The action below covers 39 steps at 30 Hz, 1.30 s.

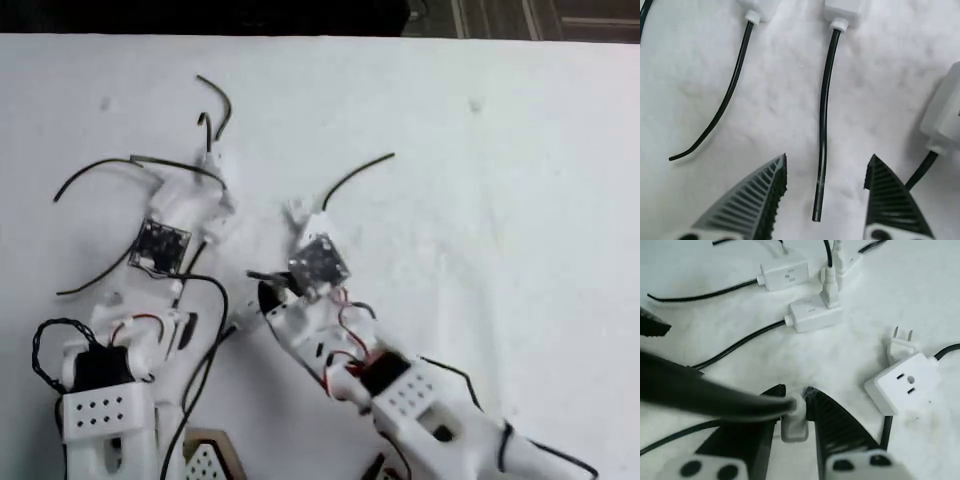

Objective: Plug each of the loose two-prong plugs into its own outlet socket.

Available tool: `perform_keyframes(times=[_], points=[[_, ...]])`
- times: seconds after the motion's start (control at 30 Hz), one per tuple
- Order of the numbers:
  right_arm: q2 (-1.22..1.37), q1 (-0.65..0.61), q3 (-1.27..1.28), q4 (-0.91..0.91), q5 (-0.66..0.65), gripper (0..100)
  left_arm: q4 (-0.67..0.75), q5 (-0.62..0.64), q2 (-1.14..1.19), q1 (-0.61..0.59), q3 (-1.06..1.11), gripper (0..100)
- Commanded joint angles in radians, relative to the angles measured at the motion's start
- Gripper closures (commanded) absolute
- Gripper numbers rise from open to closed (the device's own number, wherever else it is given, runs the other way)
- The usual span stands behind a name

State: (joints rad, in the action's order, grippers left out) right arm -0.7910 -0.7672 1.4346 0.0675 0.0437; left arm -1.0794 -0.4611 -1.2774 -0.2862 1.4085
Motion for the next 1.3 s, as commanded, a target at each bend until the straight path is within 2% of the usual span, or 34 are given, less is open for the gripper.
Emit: perform_keyframes(times=[0.0, 0.13, 0.5, 0.67, 0.97, 1.1, 1.27], points=[[0.15, -0.007, -0.057, -0.124, -0.074, 98.1, 0.017, -0.006, -0.015, -0.008, -0.006, 74], [0.236, -0.007, -0.055, -0.239, -0.084, 98.1, 0.017, -0.008, -0.015, -0.008, -0.006, 74], [0.288, -0.005, -0.061, -0.372, -0.086, 98.1, 0.017, -0.008, -0.015, -0.008, -0.005, 74], [0.357, -0.002, -0.087, -0.375, -0.133, 98.1, 0.017, -0.008, -0.015, -0.008, -0.005, 74], [0.446, -0.002, -0.114, -0.371, -0.144, 98.1, 0.017, -0.008, -0.015, -0.008, -0.003, 74], [0.463, -0.002, -0.11, -0.364, -0.213, 98.1, 0.017, -0.008, -0.015, -0.008, -0.003, 74], [0.527, -0.007, -0.166, -0.269, -0.227, 98.1, 0.017, -0.008, -0.015, -0.008, -0.003, 74]])
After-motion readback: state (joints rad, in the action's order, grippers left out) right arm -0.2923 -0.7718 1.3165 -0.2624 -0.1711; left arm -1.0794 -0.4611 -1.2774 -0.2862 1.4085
